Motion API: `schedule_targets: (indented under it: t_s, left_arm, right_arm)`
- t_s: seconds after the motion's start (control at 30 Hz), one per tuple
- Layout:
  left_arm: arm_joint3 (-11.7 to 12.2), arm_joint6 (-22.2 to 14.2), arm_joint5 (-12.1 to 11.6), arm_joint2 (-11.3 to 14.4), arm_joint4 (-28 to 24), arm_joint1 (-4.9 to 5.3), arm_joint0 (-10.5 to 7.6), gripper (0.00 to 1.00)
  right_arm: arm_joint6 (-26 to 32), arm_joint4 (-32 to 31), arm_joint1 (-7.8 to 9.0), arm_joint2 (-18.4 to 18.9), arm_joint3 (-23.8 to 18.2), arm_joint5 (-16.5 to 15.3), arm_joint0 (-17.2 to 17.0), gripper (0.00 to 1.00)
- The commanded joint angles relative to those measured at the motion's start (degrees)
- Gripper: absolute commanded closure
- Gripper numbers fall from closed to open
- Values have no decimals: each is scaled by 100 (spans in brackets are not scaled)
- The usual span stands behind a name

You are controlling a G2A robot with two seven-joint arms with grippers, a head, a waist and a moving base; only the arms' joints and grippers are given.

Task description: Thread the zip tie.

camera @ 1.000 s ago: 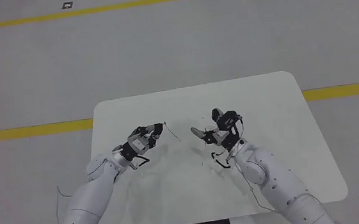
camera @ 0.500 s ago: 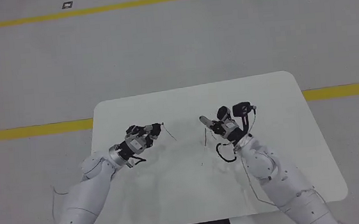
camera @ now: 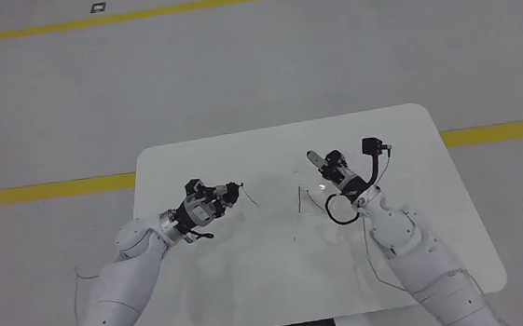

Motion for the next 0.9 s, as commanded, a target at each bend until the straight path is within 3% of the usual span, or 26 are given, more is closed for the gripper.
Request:
schedule_targets:
  t_s: [0.0, 0.2, 0.87]
  left_arm:
    - [-14, 22, -6, 6, -2, -2, 2, 100]
    - [-297, -77, 4, 60, -53, -3, -97, 100]
    - [-307, -188, 26, 70, -48, 3, -112, 100]
  right_arm:
    - [0, 0, 0, 0, 0, 0, 0, 0]
    - [0, 0, 0, 0, 0, 0, 0, 0]
    - [0, 0, 0, 0, 0, 0, 0, 0]
